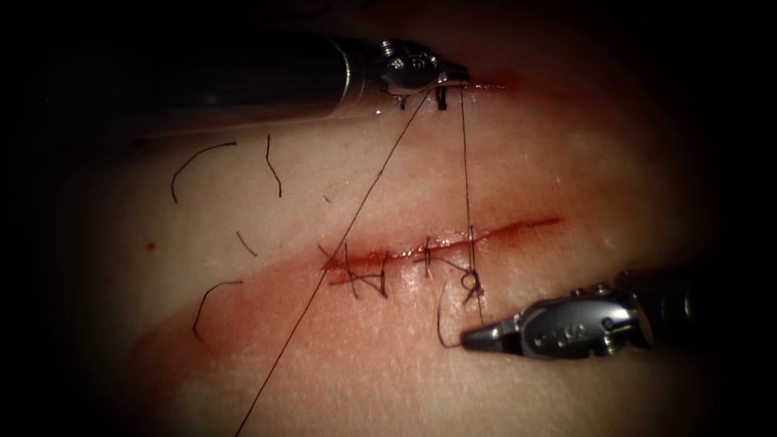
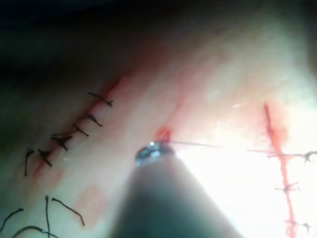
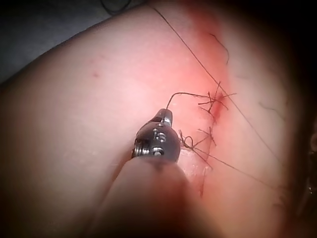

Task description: Wound Closure

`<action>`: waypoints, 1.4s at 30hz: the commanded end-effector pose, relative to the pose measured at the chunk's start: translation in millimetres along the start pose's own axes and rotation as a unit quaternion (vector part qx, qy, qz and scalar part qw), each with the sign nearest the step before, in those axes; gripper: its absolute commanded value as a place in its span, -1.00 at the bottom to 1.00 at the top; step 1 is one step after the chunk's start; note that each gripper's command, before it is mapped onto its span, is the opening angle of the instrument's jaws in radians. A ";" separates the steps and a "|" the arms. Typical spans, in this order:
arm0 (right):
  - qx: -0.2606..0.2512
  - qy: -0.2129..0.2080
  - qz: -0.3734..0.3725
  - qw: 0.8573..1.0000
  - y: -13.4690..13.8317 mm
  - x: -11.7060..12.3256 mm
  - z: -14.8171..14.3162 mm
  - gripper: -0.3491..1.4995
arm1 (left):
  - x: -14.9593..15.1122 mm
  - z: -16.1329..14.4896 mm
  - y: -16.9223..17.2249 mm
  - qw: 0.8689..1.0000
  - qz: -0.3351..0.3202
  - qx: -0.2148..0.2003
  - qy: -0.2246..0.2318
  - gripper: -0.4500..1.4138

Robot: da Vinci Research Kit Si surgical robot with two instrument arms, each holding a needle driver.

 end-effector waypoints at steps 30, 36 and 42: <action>0.003 0.008 -0.009 1.000 -4.0 1.0 2.6 -1.00 | 2.3 3.6 -6.8 0.997 0.021 0.050 0.050 -1.00; 0.003 0.008 -0.008 1.000 -4.4 1.0 2.9 -1.00 | 2.3 3.7 -6.9 0.997 0.027 0.052 0.048 -1.00; 0.001 0.006 -0.005 1.000 -4.3 1.1 2.8 -1.00 | 2.2 3.7 -6.8 0.997 0.028 0.052 0.048 -1.00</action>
